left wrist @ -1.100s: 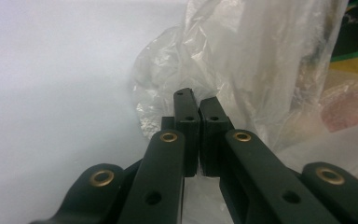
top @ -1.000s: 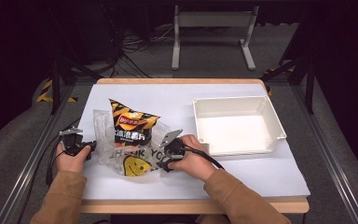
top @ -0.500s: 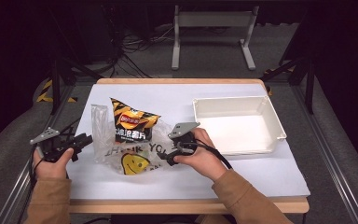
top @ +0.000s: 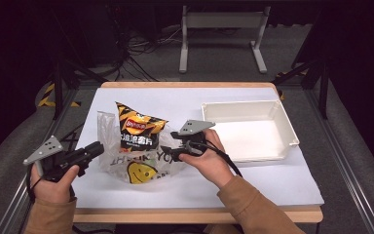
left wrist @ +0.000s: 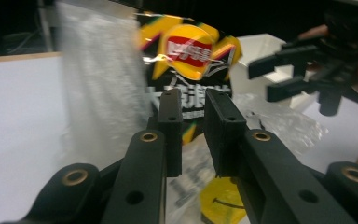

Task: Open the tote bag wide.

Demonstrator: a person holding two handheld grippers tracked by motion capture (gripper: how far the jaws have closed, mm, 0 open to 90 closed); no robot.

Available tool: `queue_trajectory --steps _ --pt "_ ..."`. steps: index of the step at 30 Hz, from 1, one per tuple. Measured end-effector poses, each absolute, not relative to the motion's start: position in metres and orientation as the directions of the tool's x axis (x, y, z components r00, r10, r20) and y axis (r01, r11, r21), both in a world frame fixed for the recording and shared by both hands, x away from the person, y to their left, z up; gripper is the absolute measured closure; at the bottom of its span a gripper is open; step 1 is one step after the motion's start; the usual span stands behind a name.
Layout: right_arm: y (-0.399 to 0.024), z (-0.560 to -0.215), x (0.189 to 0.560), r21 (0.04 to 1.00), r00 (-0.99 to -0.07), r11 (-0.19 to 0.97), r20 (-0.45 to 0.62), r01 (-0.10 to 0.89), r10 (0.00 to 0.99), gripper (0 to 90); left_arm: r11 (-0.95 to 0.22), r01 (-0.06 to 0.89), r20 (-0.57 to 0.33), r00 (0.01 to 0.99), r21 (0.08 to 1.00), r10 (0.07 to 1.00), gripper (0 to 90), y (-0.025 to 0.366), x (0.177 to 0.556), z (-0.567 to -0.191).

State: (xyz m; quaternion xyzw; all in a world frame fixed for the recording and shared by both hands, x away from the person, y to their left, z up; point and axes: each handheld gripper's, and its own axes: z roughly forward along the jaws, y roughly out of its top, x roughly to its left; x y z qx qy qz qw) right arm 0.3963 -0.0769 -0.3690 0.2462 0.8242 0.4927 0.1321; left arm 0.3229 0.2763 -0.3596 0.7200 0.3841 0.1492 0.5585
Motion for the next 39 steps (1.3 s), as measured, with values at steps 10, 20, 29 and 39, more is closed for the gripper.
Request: queue_trajectory --steps 10,20,29,39 --pt "-0.057 -0.4 0.405 0.822 -0.8 0.459 -0.007 0.337 0.6 34.7 -0.146 0.582 -0.26 0.557 0.8 0.789 85.4 0.268 0.356 -0.415" --pt "-0.046 -0.434 0.393 0.714 -0.848 0.64 -0.125 0.283 0.514 18.1 -0.184 0.694 -0.285 0.503 0.696 0.816 85.1 0.279 0.359 -0.442" --pt "-0.055 -0.444 0.394 0.686 -0.851 0.668 -0.137 0.288 0.507 16.0 -0.141 0.664 -0.307 0.511 0.734 0.803 75.5 0.287 0.359 -0.444" --pt "-0.079 -0.399 0.385 0.823 -0.852 0.495 -0.026 0.279 0.522 17.9 -0.1 0.503 -0.263 0.6 0.858 0.756 64.6 0.295 0.348 -0.42"
